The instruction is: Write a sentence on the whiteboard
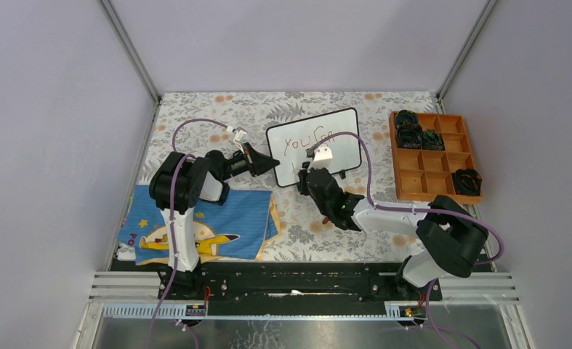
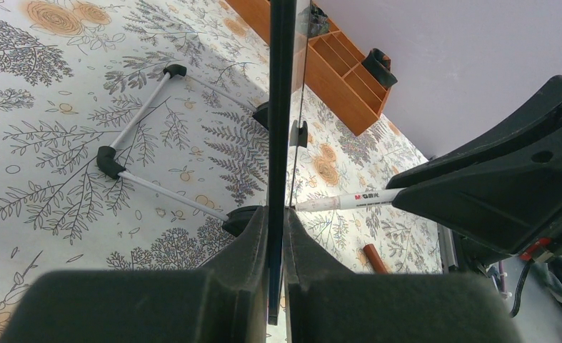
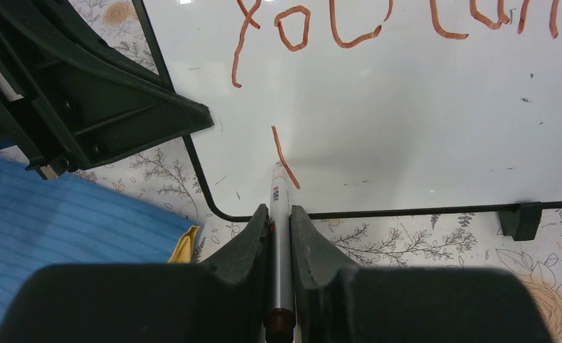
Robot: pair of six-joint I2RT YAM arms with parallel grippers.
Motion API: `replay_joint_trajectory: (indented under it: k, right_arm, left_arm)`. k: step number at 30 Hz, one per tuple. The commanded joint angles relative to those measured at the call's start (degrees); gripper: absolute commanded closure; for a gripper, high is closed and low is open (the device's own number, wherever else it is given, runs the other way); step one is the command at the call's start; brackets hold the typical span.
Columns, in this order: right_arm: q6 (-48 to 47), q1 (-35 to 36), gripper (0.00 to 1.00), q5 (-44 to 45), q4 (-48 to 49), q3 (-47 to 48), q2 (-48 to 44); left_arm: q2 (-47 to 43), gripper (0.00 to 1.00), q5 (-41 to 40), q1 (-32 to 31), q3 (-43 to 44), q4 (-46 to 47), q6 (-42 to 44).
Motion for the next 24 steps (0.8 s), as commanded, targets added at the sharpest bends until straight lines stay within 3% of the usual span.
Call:
replay_joint_trajectory:
  k: [1,13,24]
  right_arm:
    - [-0.75,0.22,1.00,-2.16,1.60,2.36,0.50]
    - [-0.20,0.20,1.00,-5.12,-0.69,2.20,1.41]
    - [-0.36,0.15,1.00,-1.80,-3.47,0.83,0.27]
  left_arm:
    - [-0.97,1.00,0.14,-0.80,-0.66,-1.76,1.41]
    - [-1.09,1.00,0.17,-0.84,-0.71,-1.91,1.55]
    - [-1.05,1.00,0.15,-0.84,-0.68,-2.11,1.62]
